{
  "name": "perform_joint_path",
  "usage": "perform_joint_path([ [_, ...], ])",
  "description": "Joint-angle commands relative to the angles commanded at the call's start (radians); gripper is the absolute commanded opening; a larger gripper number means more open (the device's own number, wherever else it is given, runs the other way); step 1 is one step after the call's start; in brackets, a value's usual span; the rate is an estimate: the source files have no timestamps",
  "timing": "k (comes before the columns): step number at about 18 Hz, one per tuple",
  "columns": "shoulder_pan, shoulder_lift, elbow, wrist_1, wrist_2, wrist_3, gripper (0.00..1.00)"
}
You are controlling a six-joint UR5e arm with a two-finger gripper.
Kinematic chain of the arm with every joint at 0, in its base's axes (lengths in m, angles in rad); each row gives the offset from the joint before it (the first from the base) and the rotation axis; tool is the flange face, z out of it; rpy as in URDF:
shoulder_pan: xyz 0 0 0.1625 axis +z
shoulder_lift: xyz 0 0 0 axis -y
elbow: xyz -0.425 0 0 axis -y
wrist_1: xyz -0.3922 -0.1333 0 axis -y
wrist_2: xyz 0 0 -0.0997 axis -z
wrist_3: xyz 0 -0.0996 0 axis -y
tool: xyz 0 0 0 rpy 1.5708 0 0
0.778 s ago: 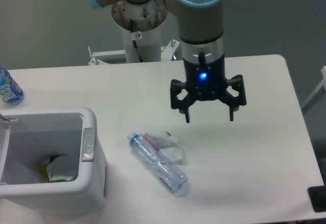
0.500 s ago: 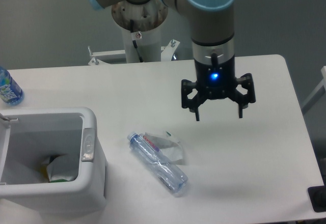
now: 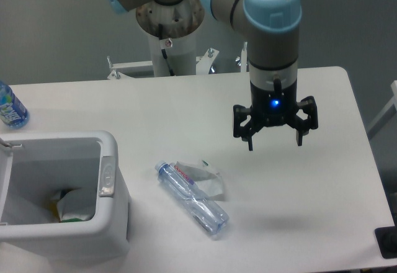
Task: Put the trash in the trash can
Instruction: 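Move the open gripper over the crumpled clear plastic bag and lower it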
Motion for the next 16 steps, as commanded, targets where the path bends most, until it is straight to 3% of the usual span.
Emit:
perform_joint_path([
  [5,-0.009,-0.074,-0.060,0.017,-0.029,-0.002,1.00],
  [16,-0.072,-0.164,-0.176,0.077,-0.032,-0.006,1.00],
])
